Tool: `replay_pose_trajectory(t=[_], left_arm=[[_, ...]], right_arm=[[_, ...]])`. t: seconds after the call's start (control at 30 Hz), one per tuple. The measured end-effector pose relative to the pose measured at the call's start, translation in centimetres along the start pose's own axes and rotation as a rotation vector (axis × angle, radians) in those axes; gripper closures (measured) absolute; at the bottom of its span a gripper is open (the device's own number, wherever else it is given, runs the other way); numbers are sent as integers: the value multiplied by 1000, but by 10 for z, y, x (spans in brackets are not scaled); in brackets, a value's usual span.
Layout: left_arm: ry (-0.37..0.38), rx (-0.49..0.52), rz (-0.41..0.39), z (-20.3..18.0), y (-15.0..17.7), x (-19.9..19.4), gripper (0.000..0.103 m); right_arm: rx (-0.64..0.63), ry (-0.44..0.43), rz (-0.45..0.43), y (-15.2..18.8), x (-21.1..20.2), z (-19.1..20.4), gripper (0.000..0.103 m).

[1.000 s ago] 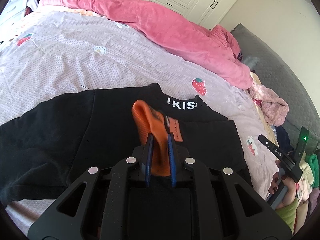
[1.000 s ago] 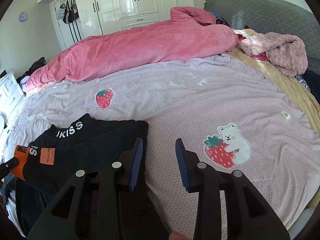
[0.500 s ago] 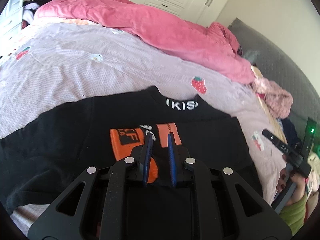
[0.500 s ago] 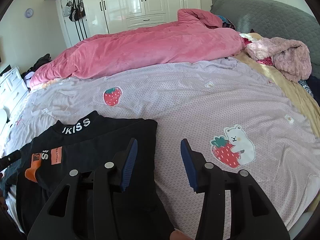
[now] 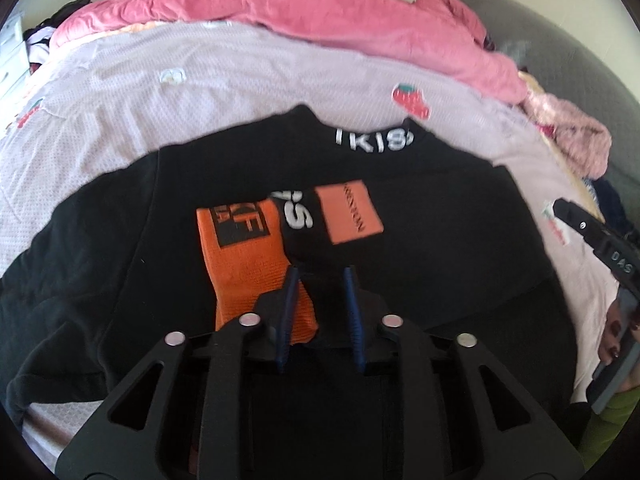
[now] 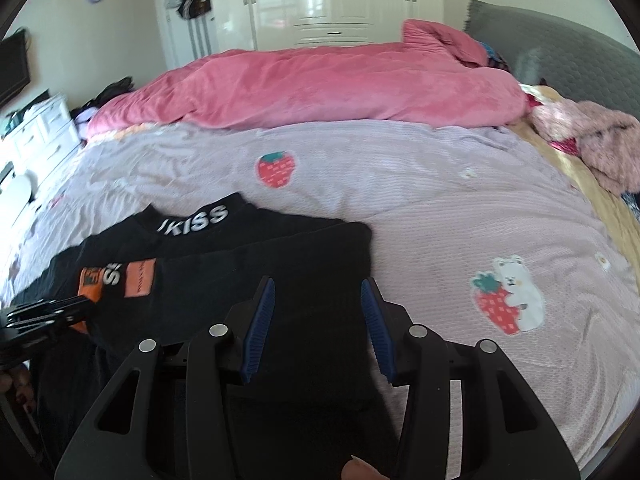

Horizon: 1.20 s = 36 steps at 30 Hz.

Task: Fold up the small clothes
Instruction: 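Lower the held sock onto the sweatshirt chest and open the left gripper, then withdraw the open left gripper from the placed sock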

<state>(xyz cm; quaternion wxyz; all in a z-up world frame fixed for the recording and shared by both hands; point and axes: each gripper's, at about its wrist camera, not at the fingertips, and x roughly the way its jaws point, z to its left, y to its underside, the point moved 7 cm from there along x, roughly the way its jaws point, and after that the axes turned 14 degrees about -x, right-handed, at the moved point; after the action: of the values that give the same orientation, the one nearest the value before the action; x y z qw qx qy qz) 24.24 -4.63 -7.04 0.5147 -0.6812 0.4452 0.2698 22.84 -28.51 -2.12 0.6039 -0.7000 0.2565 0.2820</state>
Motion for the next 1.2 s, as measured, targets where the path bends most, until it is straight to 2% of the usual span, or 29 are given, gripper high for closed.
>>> replay_pose_trajectory(t=[0.1, 0.3, 0.47, 0.5, 0.73, 0.97, 1.1, 1.2], left_arm=[[-4, 9, 15, 0, 4, 4, 79], [-3, 3, 22, 3, 5, 4, 79], [7, 0, 25, 1, 4, 5, 74], [7, 1, 25, 0, 4, 5, 74], [10, -2, 25, 0, 3, 4, 74], [15, -3, 23, 1, 3, 3, 71], [16, -3, 8, -1, 1, -3, 65], [13, -4, -2, -1, -1, -7, 61]], right_arm=[[-22, -23, 14, 2, 4, 12, 59], [-51, -47, 45, 7, 13, 25, 59], [-62, -60, 72, 12, 21, 29, 58], [-58, -65, 86, 15, 24, 29, 54], [-41, -46, 225, 38, 50, 22, 54], [-45, -63, 207, 37, 48, 25, 49], [-60, -76, 170, 30, 40, 30, 47], [-64, -86, 147, 25, 36, 34, 39]])
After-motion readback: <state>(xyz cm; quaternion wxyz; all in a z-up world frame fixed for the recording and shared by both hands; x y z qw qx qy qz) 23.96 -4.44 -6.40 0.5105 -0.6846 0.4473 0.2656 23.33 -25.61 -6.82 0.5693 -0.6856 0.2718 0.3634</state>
